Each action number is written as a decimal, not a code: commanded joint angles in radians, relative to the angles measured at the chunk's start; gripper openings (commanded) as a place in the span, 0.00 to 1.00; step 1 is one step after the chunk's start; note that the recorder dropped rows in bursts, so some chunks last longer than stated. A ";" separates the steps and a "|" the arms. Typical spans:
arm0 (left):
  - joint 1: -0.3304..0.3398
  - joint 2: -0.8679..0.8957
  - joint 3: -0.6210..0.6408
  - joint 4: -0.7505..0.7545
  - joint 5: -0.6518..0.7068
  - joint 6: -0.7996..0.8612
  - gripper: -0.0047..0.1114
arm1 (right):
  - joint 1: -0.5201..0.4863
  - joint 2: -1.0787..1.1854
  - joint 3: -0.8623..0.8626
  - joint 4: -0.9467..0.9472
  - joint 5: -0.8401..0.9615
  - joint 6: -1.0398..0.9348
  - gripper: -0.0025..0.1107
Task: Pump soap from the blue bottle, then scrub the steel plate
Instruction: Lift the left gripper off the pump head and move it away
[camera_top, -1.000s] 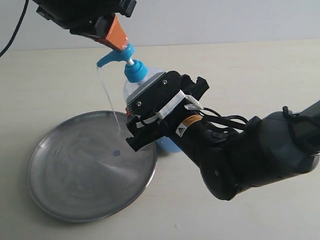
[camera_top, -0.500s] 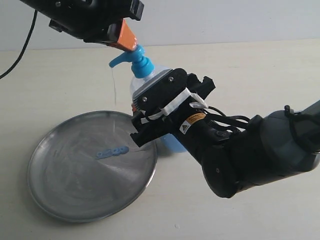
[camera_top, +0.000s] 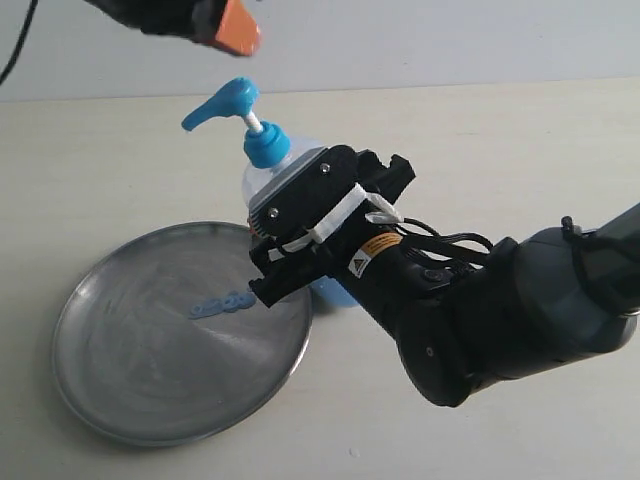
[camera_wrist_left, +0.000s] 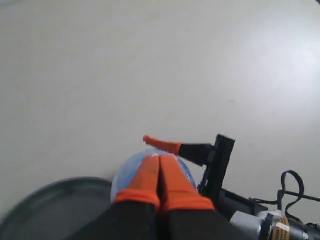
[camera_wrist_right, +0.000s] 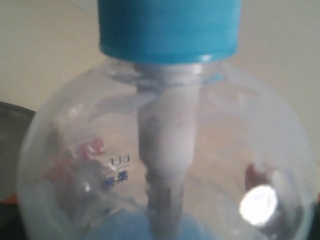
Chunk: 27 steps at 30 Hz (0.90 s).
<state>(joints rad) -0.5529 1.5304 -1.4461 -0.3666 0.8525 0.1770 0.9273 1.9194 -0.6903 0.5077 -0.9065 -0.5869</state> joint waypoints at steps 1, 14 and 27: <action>-0.005 -0.106 -0.076 0.125 -0.003 -0.020 0.04 | 0.003 -0.002 -0.004 0.013 -0.022 -0.014 0.02; -0.005 -0.267 -0.032 0.343 0.002 -0.132 0.04 | 0.003 -0.002 0.000 0.135 -0.099 0.046 0.02; -0.005 -0.274 0.206 0.350 -0.083 -0.136 0.04 | 0.003 -0.070 0.002 0.308 -0.139 0.048 0.02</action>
<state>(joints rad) -0.5529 1.2625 -1.2774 -0.0216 0.7986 0.0481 0.9292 1.8916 -0.6838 0.8075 -0.9602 -0.5353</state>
